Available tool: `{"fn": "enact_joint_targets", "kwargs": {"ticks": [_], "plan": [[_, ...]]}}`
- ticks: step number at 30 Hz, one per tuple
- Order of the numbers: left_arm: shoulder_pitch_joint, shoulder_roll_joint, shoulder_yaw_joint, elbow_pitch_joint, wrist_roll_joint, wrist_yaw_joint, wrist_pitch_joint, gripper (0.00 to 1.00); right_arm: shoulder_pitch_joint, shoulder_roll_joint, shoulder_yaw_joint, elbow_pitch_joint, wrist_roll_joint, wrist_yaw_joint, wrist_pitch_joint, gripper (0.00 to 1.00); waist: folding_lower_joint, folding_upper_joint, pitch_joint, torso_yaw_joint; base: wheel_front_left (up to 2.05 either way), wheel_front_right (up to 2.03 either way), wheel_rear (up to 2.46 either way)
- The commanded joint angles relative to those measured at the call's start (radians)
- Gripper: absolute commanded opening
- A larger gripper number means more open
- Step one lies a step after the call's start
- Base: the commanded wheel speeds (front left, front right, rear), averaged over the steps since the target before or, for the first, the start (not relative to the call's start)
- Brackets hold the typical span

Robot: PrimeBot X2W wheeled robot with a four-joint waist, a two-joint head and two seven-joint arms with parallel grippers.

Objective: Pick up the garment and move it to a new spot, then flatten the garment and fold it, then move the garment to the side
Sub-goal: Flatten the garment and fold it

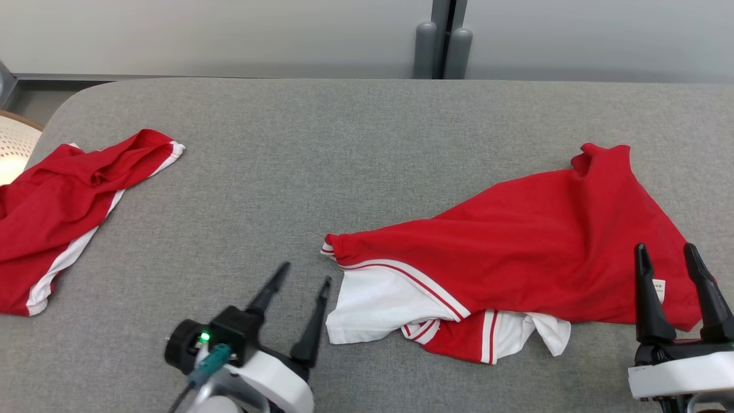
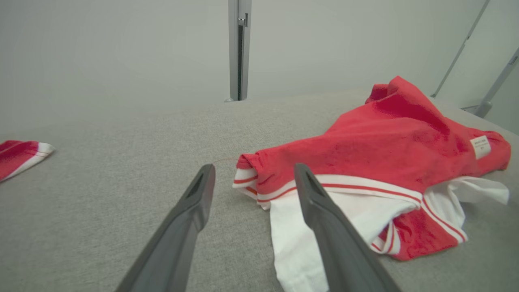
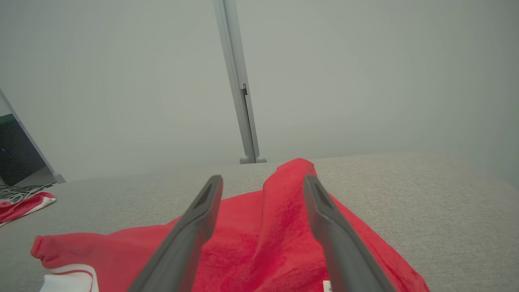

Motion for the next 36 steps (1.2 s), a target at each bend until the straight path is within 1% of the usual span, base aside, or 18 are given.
{"fn": "enact_joint_targets", "kwargs": {"ticks": [1,3,4,6,9,11,12,13,14,18,21,25,28,30,36], "plan": [[-0.007,0.002,-0.04,0.034,-0.021,-0.006,0.03,1.0,-0.01,-0.007,0.001,0.007,0.004,0.0,-0.005,1.0,0.0,-0.0001,0.01,-0.012,0.0,0.0,0.0],[-0.007,-0.004,-0.085,0.083,-0.058,-0.009,0.072,1.0,-0.014,-0.003,0.002,0.012,0.008,0.0,-0.009,1.0,0.0,-0.0001,0.02,-0.022,0.0,0.0,0.0],[-0.007,-0.004,-0.085,0.083,-0.058,-0.009,0.072,1.0,-0.014,-0.003,0.002,0.012,0.008,0.0,-0.009,1.0,0.0,-0.0001,0.02,-0.022,0.0,0.0,0.0],[-0.009,-0.01,-0.12,0.119,-0.093,-0.011,0.104,1.0,-0.015,-0.001,-0.001,0.019,0.009,0.0,-0.014,1.0,0.0,-0.0001,0.026,-0.029,0.0,0.0,0.0],[-0.02,-0.008,-0.143,0.164,-0.128,-0.01,0.146,1.0,-0.015,0.003,-0.004,0.029,0.009,0.0,-0.017,1.0,0.0,-0.0001,0.034,-0.036,0.0,0.0,0.0],[-0.033,-0.004,-0.153,0.181,-0.147,-0.01,0.156,1.0,-0.013,0.006,-0.009,0.035,0.011,0.0,-0.019,1.0,0.0,-0.0001,0.039,-0.037,0.0,0.0,0.0],[-0.038,-0.002,-0.159,0.193,-0.156,-0.01,0.168,0.7,-0.013,0.006,-0.009,0.037,0.011,0.0,-0.019,1.0,0.0,-0.0001,0.04,-0.038,0.0,0.0,0.0],[-0.04,0.002,-0.166,0.2,-0.165,-0.01,0.173,0.38,-0.012,0.005,-0.011,0.039,0.012,0.0,-0.019,1.0,0.0,-0.0001,0.042,-0.039,0.0,0.0,0.0],[-0.047,0.006,-0.166,0.205,-0.171,-0.01,0.171,0.0,-0.011,0.003,-0.012,0.044,0.013,0.0,-0.012,1.0,0.0,-0.0001,0.044,-0.04,0.0,0.0,0.0],[-0.066,0.018,-0.169,0.222,-0.183,-0.01,0.165,0.0,-0.007,-0.019,-0.022,0.076,0.012,0.0,0.015,1.0,0.0,-0.0001,0.051,-0.044,0.0,0.0,0.0],[-0.08,0.021,-0.171,0.225,-0.183,-0.01,0.149,0.0,0.0,-0.055,-0.045,0.117,0.016,0.0,0.036,1.0,0.0,-0.0001,0.066,-0.043,0.0,0.0,0.0],[-0.107,0.025,-0.179,0.232,-0.178,-0.01,0.131,0.0,0.002,-0.115,-0.123,0.21,0.034,0.0,0.046,1.0,0.0,-0.0001,0.099,-0.03,0.0,0.0,0.0],[-0.125,0.031,-0.188,0.239,-0.183,-0.01,0.118,0.0,-0.005,-0.134,-0.159,0.276,0.05,0.0,0.066,1.0,0.0,-0.0001,0.12,-0.024,0.0,0.0,0.0],[-0.135,0.034,-0.191,0.243,-0.187,-0.009,0.109,0.0,-0.028,-0.143,-0.16,0.31,0.063,0.0,0.066,1.0,0.0,-0.0001,0.132,-0.023,0.0,0.0,0.0],[-0.151,0.046,-0.201,0.262,-0.201,-0.009,0.085,0.0,-0.098,-0.163,-0.109,0.411,0.099,-0.001,0.054,1.0,0.0,-0.0001,0.153,-0.021,0.0,0.0,0.0]]}}
